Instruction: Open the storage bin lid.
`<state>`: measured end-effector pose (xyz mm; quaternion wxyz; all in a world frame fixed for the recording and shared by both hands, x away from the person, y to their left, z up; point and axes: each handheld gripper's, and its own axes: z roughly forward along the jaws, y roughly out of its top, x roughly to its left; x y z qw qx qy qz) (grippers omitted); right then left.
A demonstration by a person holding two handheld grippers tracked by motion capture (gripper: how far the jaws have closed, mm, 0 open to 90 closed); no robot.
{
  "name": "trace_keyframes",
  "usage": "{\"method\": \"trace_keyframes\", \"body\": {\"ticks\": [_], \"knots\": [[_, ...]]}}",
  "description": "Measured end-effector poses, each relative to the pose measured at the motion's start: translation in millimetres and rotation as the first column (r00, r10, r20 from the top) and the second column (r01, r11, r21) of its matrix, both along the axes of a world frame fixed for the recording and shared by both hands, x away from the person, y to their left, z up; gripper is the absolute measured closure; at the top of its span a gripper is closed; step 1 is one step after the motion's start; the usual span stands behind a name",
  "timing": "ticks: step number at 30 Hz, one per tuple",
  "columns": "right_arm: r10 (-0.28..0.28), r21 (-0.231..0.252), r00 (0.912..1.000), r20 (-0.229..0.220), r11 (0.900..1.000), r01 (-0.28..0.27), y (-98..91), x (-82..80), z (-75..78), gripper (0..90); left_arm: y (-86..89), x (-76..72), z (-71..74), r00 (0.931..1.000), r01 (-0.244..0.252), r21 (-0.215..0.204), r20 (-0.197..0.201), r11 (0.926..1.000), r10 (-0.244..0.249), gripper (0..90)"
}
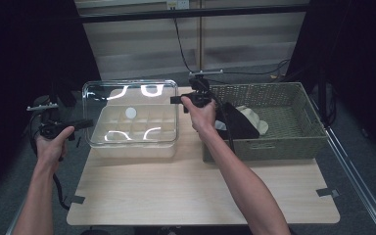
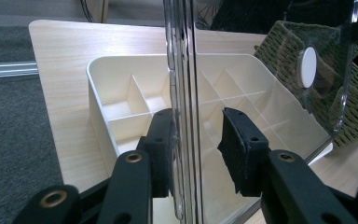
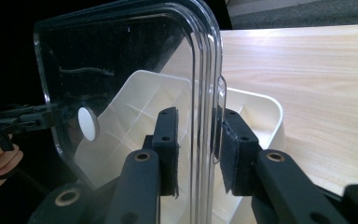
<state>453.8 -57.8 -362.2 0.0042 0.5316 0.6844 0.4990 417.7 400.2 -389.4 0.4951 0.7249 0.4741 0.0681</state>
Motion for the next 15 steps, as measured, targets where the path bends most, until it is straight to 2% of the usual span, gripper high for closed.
{"method": "trace_keyframes", "body": {"ticks": [9,15], "knots": [[0.019,-0.004,0.9996,0.022,0.9998,-0.019,7.0,-15.4,3.9,71.6,7.5,-14.0,-3.8,1.0000,-0.004,-0.011,0.007,0.9999,0.004,64.7],[0.023,0.001,0.9994,0.024,0.9997,-0.023,7.6,-22.3,1.2,71.9,8.8,-20.5,-7.1,1.0000,0.000,-0.014,0.003,0.9999,0.000,64.7]]}}
